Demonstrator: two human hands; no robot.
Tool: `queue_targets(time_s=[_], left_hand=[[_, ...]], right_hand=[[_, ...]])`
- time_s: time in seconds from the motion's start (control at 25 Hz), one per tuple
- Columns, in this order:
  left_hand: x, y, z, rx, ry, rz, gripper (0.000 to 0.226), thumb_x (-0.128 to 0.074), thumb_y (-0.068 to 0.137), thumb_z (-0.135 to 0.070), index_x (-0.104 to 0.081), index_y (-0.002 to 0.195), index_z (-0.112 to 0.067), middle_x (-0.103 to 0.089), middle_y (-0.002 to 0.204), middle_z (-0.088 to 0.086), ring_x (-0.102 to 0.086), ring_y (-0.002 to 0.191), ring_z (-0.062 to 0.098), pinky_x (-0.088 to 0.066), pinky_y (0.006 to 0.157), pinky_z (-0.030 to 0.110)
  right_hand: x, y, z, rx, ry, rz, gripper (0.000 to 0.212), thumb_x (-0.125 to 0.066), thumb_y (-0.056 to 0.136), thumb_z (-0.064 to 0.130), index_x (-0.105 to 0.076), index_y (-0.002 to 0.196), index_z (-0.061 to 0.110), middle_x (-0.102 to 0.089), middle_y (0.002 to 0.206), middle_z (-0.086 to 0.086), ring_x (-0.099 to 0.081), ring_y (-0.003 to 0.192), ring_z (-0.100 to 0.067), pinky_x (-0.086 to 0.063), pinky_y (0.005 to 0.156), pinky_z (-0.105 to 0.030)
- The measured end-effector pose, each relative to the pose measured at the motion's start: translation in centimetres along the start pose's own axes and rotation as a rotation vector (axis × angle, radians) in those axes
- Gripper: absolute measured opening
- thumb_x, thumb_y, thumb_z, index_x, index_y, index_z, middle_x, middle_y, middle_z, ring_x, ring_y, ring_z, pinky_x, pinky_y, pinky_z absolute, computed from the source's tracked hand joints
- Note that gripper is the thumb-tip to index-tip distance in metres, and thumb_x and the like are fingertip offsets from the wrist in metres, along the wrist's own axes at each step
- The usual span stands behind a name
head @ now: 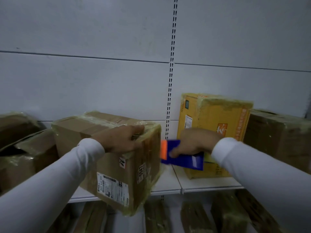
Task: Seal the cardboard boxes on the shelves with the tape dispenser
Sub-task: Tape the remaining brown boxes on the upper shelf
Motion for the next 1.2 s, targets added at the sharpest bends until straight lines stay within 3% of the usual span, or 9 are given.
queue_targets(time_s=[0.12,0.32,0.44,0.64,0.72,0.88,0.96,1.04,1.2], left_hand=[[0.0,-0.8,1.1,-0.017,0.032,0.056,0.062,-0.047,0.079,-0.058,-0.038,0.137,-0.038,-0.051,0.137,-0.007,-0.050,0.111,0.009,-0.036,0.089,0.026],[0.7,-1.0,2.1,-0.024,0.074,0.160,0.068,-0.054,0.084,-0.050,-0.024,0.145,-0.045,-0.023,0.152,-0.022,-0.032,0.116,-0.004,-0.020,0.096,0.014],[1.1,-2.3,2.3,-0.048,0.101,0.260,0.069,-0.057,0.085,-0.043,-0.017,0.140,-0.056,-0.011,0.149,-0.033,-0.036,0.127,0.000,-0.023,0.106,0.021],[1.7,-5.4,2.9,-0.082,0.090,0.348,0.074,-0.055,0.081,-0.032,-0.014,0.135,-0.060,-0.008,0.156,-0.020,-0.016,0.141,0.006,-0.012,0.116,0.026],[2.2,-5.8,3.4,-0.048,0.043,0.308,0.067,-0.058,0.087,-0.029,-0.023,0.140,-0.053,-0.025,0.154,-0.010,-0.027,0.139,0.011,-0.020,0.115,0.029],[2.6,-5.3,3.3,0.034,0.107,-0.059,0.065,-0.046,0.076,-0.077,-0.042,0.131,-0.044,-0.057,0.129,-0.004,-0.054,0.113,0.015,-0.044,0.097,0.035],[2.2,-5.6,2.6,-0.013,0.345,-0.271,0.060,-0.040,0.084,-0.071,-0.042,0.135,-0.039,-0.059,0.130,-0.002,-0.056,0.113,0.020,-0.044,0.091,0.033],[1.9,-5.8,3.0,-0.033,0.404,-0.284,0.060,-0.037,0.088,-0.066,-0.039,0.139,-0.036,-0.057,0.133,0.000,-0.056,0.115,0.022,-0.043,0.092,0.033],[3.6,-7.3,3.5,-0.042,0.182,-0.319,0.063,-0.049,0.083,-0.063,-0.044,0.137,-0.032,-0.054,0.136,-0.004,-0.052,0.120,0.017,-0.043,0.098,0.034]], right_hand=[[-3.9,-0.4,-3.3,-0.115,0.061,0.054,0.047,-0.068,0.080,0.060,-0.059,0.093,0.016,-0.062,0.077,0.001,-0.060,0.069,-0.013,-0.046,0.058,-0.022],[-2.1,-2.2,-2.4,0.128,0.367,0.026,0.043,-0.069,0.079,0.061,-0.064,0.087,0.019,-0.070,0.070,0.002,-0.065,0.056,-0.004,-0.044,0.051,-0.015],[-0.8,-4.1,-1.0,0.263,0.461,0.016,0.038,-0.067,0.080,0.057,-0.067,0.089,0.020,-0.074,0.076,0.003,-0.068,0.062,-0.008,-0.046,0.057,-0.018],[-0.6,-5.8,0.5,0.324,0.490,0.134,0.049,-0.065,0.078,0.054,-0.067,0.100,0.011,-0.075,0.089,-0.006,-0.071,0.079,-0.024,-0.049,0.071,-0.030],[-0.6,-6.1,1.3,0.340,0.498,0.144,0.048,-0.065,0.078,0.053,-0.067,0.099,0.010,-0.075,0.089,-0.007,-0.071,0.080,-0.025,-0.050,0.071,-0.031],[-1.4,-6.3,2.9,0.384,0.498,0.179,0.041,-0.067,0.080,0.052,-0.066,0.097,0.015,-0.076,0.084,0.000,-0.073,0.077,-0.019,-0.051,0.068,-0.026],[-1.7,-6.6,3.3,0.394,0.493,0.195,0.039,-0.070,0.081,0.053,-0.065,0.098,0.018,-0.076,0.085,0.004,-0.073,0.078,-0.016,-0.052,0.067,-0.023],[-1.4,-6.9,3.6,0.410,0.500,0.185,0.041,-0.066,0.078,0.054,-0.065,0.100,0.018,-0.076,0.088,0.004,-0.074,0.080,-0.017,-0.053,0.067,-0.023],[0.1,-7.9,4.6,0.486,0.550,0.118,0.039,-0.067,0.077,0.052,-0.065,0.097,0.019,-0.076,0.087,0.003,-0.074,0.079,-0.016,-0.053,0.063,-0.018]])
Point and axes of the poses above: each hand's wrist, its own y-axis towards the middle knuckle, its own x-axis out of the back of the hand, z = x × y, the point moved 8 cm from there along y, towards the middle knuckle
